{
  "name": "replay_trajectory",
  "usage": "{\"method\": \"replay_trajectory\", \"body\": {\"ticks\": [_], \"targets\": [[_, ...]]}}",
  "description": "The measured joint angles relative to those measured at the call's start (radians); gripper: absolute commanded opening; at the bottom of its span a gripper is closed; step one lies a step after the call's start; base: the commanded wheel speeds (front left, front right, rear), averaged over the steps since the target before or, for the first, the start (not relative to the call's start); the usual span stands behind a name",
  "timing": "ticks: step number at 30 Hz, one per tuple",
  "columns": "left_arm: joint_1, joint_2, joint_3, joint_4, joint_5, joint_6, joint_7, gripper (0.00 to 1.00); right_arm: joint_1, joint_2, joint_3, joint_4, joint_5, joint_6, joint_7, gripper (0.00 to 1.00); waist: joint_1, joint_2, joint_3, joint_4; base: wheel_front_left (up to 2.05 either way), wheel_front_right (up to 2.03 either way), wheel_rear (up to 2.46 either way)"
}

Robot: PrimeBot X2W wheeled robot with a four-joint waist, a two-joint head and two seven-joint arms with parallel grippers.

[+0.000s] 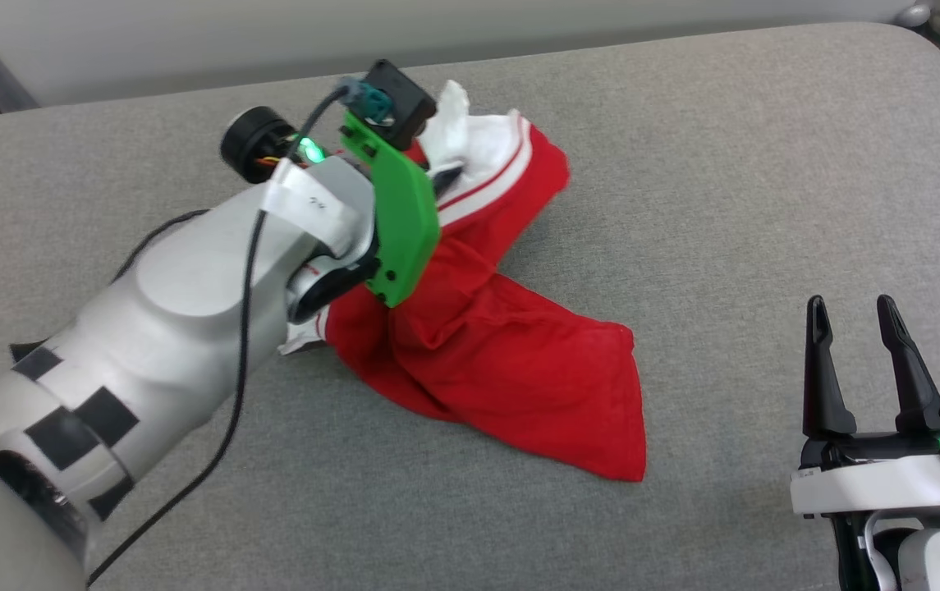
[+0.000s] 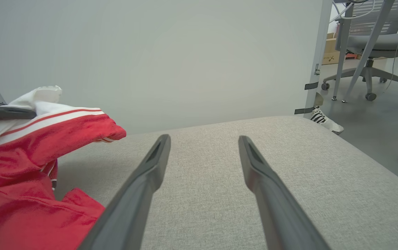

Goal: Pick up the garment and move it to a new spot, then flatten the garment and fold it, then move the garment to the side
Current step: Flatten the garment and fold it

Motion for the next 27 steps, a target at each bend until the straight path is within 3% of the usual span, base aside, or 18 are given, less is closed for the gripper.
{"method": "replay_trajectory", "body": {"ticks": [6, 10, 14, 20, 21, 22, 23, 27], "targets": [[-0.011, -0.155, -0.005, 0.066, 0.076, 0.000, 0.001, 0.00, -0.019, 0.000, 0.003, -0.001, 0.019, 0.000, 0.000, 1.00, 0.0000, 0.0000, 0.036, -0.038, 0.00, 0.00, 0.00], [0.022, -0.254, -0.006, 0.115, 0.186, 0.000, 0.016, 0.00, -0.021, 0.000, 0.006, 0.000, 0.028, 0.000, 0.000, 1.00, 0.0000, 0.0000, 0.062, -0.066, 0.00, 0.00, 0.00], [0.109, -0.315, -0.007, 0.141, 0.277, 0.000, 0.034, 0.00, -0.030, 0.000, 0.001, -0.001, 0.036, 0.000, 0.000, 1.00, 0.0000, 0.0000, 0.086, -0.091, 0.00, 0.00, 0.00], [0.214, -0.347, -0.007, 0.135, 0.364, 0.000, 0.066, 0.00, -0.039, 0.000, -0.007, 0.000, 0.036, 0.000, 0.000, 1.00, 0.0000, 0.0000, 0.105, -0.106, 0.00, 0.00, 0.00], [0.222, -0.351, -0.007, 0.134, 0.368, 0.000, 0.069, 0.19, -0.039, 0.000, -0.009, 0.001, 0.036, 0.000, 0.000, 1.00, 0.0000, 0.0000, 0.105, -0.104, 0.00, 0.00, 0.00], [0.226, -0.354, -0.007, 0.134, 0.368, 0.000, 0.072, 0.47, -0.040, 0.000, -0.009, 0.001, 0.035, 0.000, 0.000, 1.00, 0.0000, 0.0000, 0.104, -0.102, 0.00, 0.00, 0.00], [0.228, -0.356, -0.006, 0.134, 0.371, 0.000, 0.071, 1.00, -0.040, 0.000, -0.009, 0.001, 0.035, 0.000, 0.000, 1.00, 0.0000, 0.0000, 0.102, -0.098, 0.00, 0.00, 0.00], [0.227, -0.360, -0.009, 0.127, 0.388, 0.000, -0.003, 1.00, -0.039, 0.000, -0.013, 0.002, 0.027, 0.000, 0.000, 1.00, 0.0000, 0.0000, 0.086, -0.083, 0.00, 0.00, 0.00]]}}
